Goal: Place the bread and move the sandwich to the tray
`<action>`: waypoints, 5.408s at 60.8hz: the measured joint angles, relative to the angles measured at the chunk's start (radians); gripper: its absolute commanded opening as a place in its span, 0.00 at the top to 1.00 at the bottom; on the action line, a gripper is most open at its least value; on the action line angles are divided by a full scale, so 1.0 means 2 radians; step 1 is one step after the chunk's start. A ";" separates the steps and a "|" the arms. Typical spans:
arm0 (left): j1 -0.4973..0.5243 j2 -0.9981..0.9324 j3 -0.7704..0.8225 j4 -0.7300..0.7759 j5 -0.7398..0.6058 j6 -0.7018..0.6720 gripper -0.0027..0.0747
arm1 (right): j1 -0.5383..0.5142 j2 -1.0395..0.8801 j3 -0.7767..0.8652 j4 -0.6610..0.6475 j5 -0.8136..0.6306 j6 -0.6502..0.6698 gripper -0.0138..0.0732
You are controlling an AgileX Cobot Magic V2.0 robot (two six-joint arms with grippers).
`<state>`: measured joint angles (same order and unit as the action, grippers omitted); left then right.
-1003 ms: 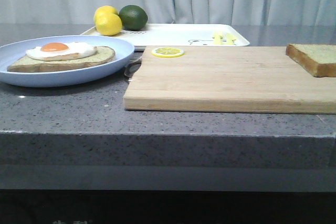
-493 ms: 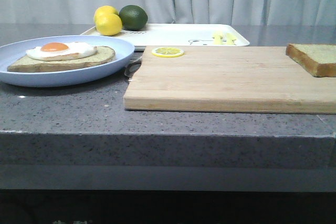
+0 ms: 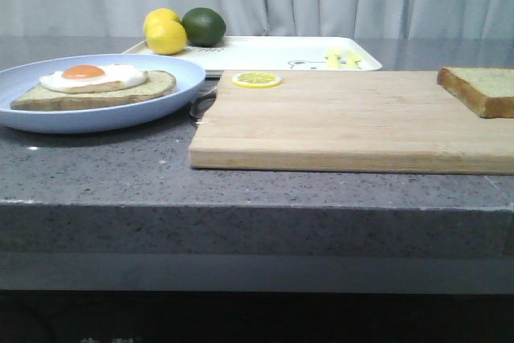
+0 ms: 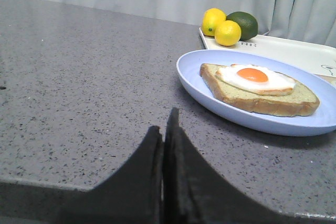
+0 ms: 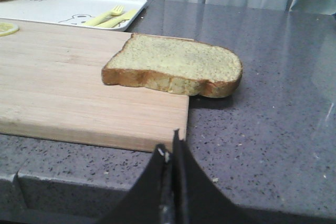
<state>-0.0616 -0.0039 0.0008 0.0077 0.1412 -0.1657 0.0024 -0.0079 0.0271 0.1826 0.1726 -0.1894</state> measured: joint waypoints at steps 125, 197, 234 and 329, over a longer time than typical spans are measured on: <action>0.000 0.234 -0.262 0.066 0.001 0.000 0.19 | -0.021 0.403 -0.419 0.061 0.176 0.000 0.17; 0.000 0.234 -0.262 0.066 0.000 0.000 0.19 | -0.243 0.806 -0.554 0.322 0.365 -0.191 0.55; 0.000 0.234 -0.262 0.066 0.000 0.000 0.19 | -0.234 0.770 -0.557 0.476 0.424 -0.221 0.98; 0.000 0.234 -0.262 0.066 -0.001 0.000 0.19 | 0.269 0.979 -0.704 0.807 0.131 -0.280 0.54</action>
<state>-0.0616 0.4651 -0.5240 0.1397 0.1395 -0.1657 0.5400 1.9501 -1.3809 1.7976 0.4340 -0.7497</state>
